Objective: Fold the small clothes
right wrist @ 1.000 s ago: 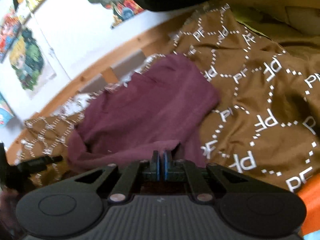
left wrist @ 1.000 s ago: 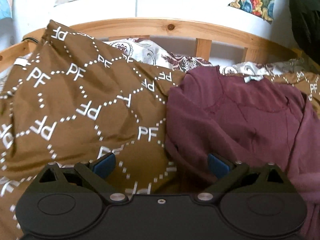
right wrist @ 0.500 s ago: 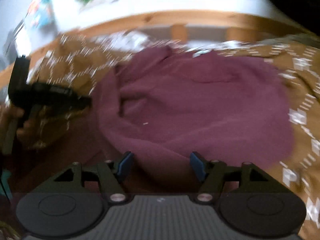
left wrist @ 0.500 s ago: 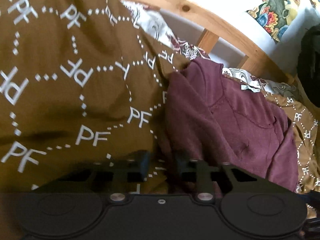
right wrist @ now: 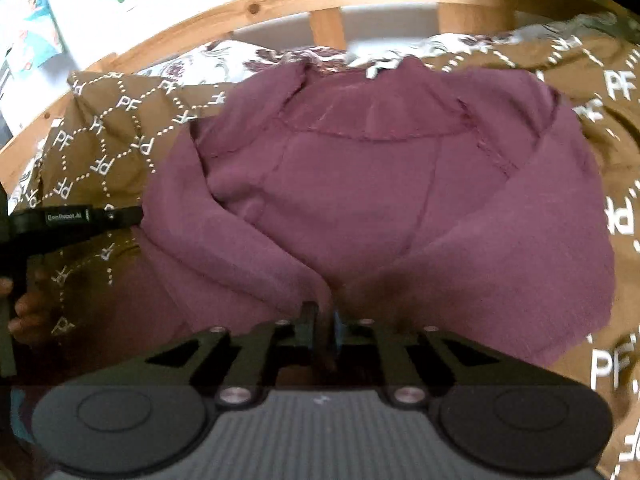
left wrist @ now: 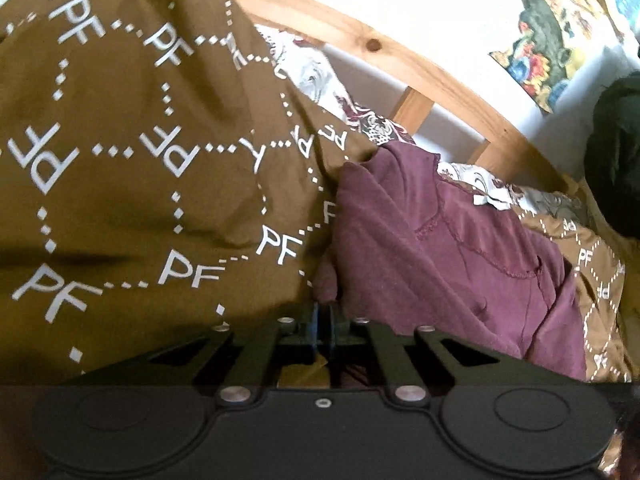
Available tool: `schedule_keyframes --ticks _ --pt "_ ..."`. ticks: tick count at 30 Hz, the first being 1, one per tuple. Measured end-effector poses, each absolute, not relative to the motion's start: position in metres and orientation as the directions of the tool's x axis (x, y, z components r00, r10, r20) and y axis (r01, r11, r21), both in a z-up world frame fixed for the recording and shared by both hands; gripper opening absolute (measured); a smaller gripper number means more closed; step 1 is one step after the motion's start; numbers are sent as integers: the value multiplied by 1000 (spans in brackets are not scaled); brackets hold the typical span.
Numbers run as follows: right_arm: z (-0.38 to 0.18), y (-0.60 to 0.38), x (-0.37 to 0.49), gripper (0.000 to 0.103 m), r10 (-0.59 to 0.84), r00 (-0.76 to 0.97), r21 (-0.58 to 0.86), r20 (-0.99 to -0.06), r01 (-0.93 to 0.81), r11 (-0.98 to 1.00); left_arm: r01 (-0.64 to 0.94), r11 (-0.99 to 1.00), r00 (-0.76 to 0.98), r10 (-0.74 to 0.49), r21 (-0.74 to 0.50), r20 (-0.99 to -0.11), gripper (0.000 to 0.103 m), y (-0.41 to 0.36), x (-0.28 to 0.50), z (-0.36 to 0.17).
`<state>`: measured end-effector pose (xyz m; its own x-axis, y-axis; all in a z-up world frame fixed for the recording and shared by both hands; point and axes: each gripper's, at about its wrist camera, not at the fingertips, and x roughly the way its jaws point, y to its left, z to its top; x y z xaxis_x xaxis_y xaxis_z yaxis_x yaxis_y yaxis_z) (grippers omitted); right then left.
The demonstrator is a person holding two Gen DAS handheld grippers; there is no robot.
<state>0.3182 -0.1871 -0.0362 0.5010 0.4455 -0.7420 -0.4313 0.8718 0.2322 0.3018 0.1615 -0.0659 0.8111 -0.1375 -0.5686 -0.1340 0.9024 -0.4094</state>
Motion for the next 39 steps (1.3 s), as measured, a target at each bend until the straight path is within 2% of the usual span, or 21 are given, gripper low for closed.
schedule_keyframes --ticks 2,3,6,7,9,10,11,13,15,16,18,21,25,27,28,29,31,32,33,35,39 --pt "-22 -175 328 55 487 507 229 -711 -487 843 -135 905 819 -127 -403 -560 30 164 301 -65" --pt "-14 -165 335 58 505 509 221 -697 -517 827 -130 902 820 -136 -412 -556 38 165 301 -65" --pt "6 -122 365 58 577 474 196 -665 -634 748 -137 891 816 -146 -433 -559 38 172 306 -68" --pt "12 -105 376 56 602 462 188 -651 -671 718 -141 887 811 -151 -439 -565 36 174 308 -70" --pt "21 -71 395 54 635 439 171 -636 -722 671 -136 877 800 -177 -461 -573 16 177 312 -74" --pt "23 -51 407 52 642 428 167 -636 -736 657 -129 870 794 -197 -476 -575 11 178 314 -76" --pt "21 -35 417 49 644 414 173 -643 -740 649 -126 860 791 -214 -495 -574 6 179 315 -78" --pt "14 -6 434 47 635 380 192 -673 -739 646 -131 844 795 -223 -520 -564 4 181 314 -78" --pt "3 18 445 25 603 355 178 -714 -741 647 -129 841 812 -215 -526 -542 3 182 309 -75" --pt "-1 27 448 4 588 355 159 -727 -746 647 -134 840 825 -199 -525 -529 3 183 305 -72" --pt "1 31 450 2 588 397 136 -705 -738 661 -163 836 855 -146 -524 -498 3 187 296 -65" --pt "19 21 455 2 642 462 187 -611 -704 685 -213 812 872 -93 -544 -480 3 194 289 -64" --pt "7 34 461 3 624 451 151 -638 -721 676 -235 811 855 -90 -537 -510 4 193 294 -68" --pt "3 30 462 4 629 444 172 -638 -714 678 -246 816 834 -97 -523 -543 11 192 298 -70" --pt "1 24 461 14 638 438 195 -634 -707 679 -254 817 830 -90 -517 -550 15 193 298 -71" --pt "1 16 458 35 643 440 209 -627 -700 683 -253 818 835 -85 -516 -544 22 193 296 -69" --pt "3 -8 446 63 645 449 216 -619 -692 689 -236 845 843 -68 -480 -534 38 189 292 -64" --pt "6 -22 438 71 647 454 217 -613 -690 690 -223 864 851 -54 -451 -523 54 186 290 -61" --pt "8 -39 428 73 640 467 207 -610 -686 698 -210 886 860 -33 -413 -509 72 181 288 -57" --pt "8 -77 404 84 608 504 179 -613 -662 728 -214 922 880 38 -322 -474 82 171 285 -51" --pt "-8 -149 352 88 516 563 123 -646 -591 798 -175 959 895 60 -224 -441 82 161 289 -46"
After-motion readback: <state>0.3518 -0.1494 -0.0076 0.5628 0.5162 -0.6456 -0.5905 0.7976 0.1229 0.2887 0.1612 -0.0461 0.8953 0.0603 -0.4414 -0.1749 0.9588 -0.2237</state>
